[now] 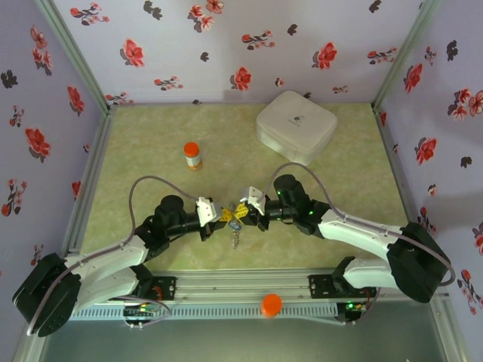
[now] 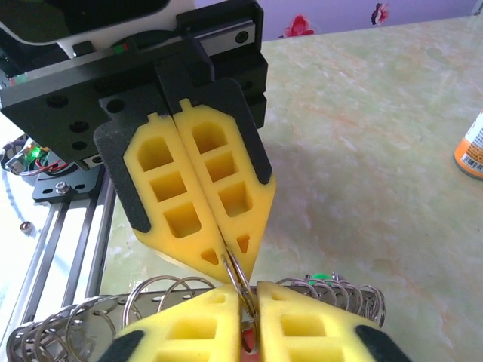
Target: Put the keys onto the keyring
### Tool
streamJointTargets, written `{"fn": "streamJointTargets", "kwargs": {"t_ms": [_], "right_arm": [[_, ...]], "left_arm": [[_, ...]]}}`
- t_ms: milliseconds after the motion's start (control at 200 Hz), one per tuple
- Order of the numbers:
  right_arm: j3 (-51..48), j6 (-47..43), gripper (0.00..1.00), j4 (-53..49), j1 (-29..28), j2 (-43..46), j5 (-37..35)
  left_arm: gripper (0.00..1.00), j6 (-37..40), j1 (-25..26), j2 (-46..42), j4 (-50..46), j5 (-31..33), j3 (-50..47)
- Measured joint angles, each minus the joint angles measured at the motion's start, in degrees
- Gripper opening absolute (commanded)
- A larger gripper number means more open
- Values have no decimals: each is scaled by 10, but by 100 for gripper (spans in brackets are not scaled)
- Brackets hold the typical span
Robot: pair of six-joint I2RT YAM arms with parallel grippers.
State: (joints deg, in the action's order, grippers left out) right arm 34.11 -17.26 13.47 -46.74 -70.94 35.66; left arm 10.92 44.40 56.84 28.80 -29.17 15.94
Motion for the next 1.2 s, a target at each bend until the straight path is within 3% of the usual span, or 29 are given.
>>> {"fn": "streamJointTargets", "kwargs": {"t_ms": [90,225,500,820,1165,1200], "right_arm": [[0,-2,0,0,0,0,2],[1,-2,0,-14,0,0,6],[68,-52,0,-148,-15,-8,-25],[109,-94,0,-216,-52,-20,-66],[125,-108,0,-231,-66,-37,-98],[125,-108,5,-231,-66,-37,-99]], "left_arm": [[0,-1,0,0,0,0,0],[25,0,0,-4,-10,2,0],[26,35,0,-43,-134,11,54],[23,62,2,-33,-198,17,74],[0,76,4,-20,-210,5,78],[0,75,4,-20,-210,4,78]]}}
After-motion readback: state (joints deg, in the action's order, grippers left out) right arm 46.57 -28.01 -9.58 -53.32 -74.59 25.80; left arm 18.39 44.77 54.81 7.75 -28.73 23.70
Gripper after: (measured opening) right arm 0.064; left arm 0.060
